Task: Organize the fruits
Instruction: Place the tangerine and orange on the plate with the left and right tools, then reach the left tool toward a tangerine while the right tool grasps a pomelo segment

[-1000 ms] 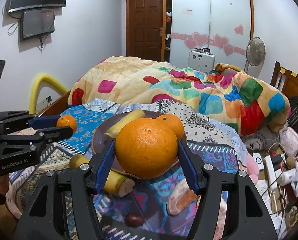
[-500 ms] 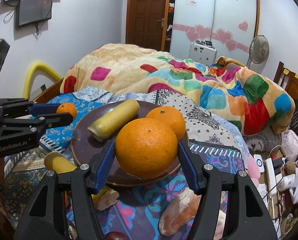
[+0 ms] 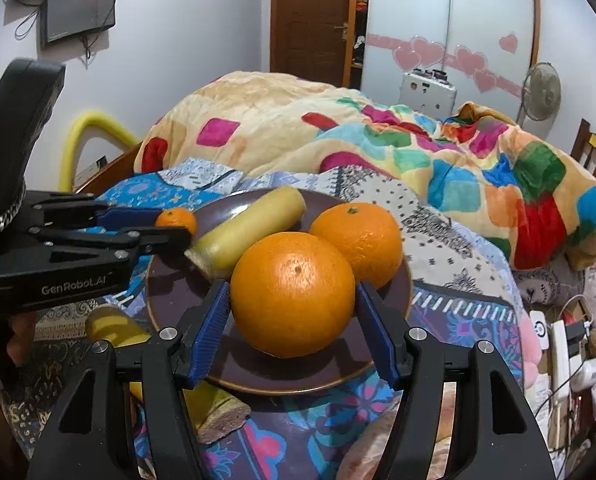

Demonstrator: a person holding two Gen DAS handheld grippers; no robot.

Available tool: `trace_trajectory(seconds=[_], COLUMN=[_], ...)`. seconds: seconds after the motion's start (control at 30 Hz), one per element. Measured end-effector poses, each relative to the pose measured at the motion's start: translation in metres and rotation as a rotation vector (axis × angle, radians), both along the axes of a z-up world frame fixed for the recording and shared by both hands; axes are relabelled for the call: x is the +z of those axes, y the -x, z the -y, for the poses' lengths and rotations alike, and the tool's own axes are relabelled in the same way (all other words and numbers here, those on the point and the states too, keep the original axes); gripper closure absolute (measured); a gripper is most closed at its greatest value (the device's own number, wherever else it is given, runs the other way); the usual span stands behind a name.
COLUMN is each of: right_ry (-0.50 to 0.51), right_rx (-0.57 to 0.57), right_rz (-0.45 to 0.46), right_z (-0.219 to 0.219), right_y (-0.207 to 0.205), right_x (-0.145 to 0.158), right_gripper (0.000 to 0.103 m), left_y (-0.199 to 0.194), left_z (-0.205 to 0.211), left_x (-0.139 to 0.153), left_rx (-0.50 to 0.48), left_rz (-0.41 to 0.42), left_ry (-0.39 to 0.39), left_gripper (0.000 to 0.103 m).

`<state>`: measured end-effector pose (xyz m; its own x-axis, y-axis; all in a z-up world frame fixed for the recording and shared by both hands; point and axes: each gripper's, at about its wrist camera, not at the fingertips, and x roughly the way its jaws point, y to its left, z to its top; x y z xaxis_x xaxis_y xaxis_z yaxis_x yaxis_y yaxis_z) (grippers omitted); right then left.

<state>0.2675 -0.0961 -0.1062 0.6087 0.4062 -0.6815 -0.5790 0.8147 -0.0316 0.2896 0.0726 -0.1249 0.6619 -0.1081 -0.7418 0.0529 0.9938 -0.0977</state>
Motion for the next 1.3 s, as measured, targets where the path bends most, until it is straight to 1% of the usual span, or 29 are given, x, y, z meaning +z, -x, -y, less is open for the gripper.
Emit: trace_trajectory(seconds=[0.13,0.2,0.27,0.3,0.37,0.53,0.6,0.67,0.73,0.87,1.13,1.3], right_ry=[-0.017,-0.025,-0.021,-0.016,-0.002,0.021,0.010,-0.002,-0.018,-0.030,-0.019,0.005], right_rx=[0.006,0.003,0.003,0.002,-0.002,-0.022,-0.030,-0.041,-0.050,-0.077,-0.121,-0.151], right_rz=[-0.048,-0.057,-0.059,-0.056,-0.046,0.009,0.020,0.027,0.033,0.057,0.079,0.105], right_z=[0.002,0.003,0.003,0.002,0.002,0.007,0.014,0.021,0.030,0.045,0.077,0.095], right_y=[-0.006,-0.007,-0.008,-0.007,-0.005,0.007,0.012,0.016,0.022,0.036,0.063,0.081], right_x=[-0.007,-0.007,-0.007,-0.006,-0.005,0.005,0.012,0.018,0.025,0.037,0.048,0.049], right_gripper=[0.041,0.041,0.041,0.041,0.040,0.034,0.033,0.033,0.032,0.031,0.031,0.030], left_y=[-0.001,-0.001,-0.001,0.000,0.003,0.016,0.023,0.030,0.037,0.054,0.085,0.104], left_z=[-0.001,-0.001,-0.002,-0.002,-0.001,0.001,0.003,0.005,0.007,0.009,0.017,0.026], left_x=[-0.001,-0.001,0.000,0.001,0.002,0.010,0.015,0.019,0.024,0.031,0.039,0.038], left_rx=[0.002,0.008,0.014,0.012,0.007,0.000,-0.003,-0.004,-0.001,0.003,0.013,0.011], left_rz=[-0.001,-0.003,-0.002,-0.001,-0.003,0.008,0.018,0.026,0.035,0.040,0.031,0.020], left_ry=[0.006,0.005,0.002,0.006,0.010,0.006,0.003,-0.004,-0.007,0.004,0.014,0.008], left_gripper=[0.069,0.065,0.054,0.053,0.052,0.052,0.051,0.047,0.046,0.043,0.043,0.043])
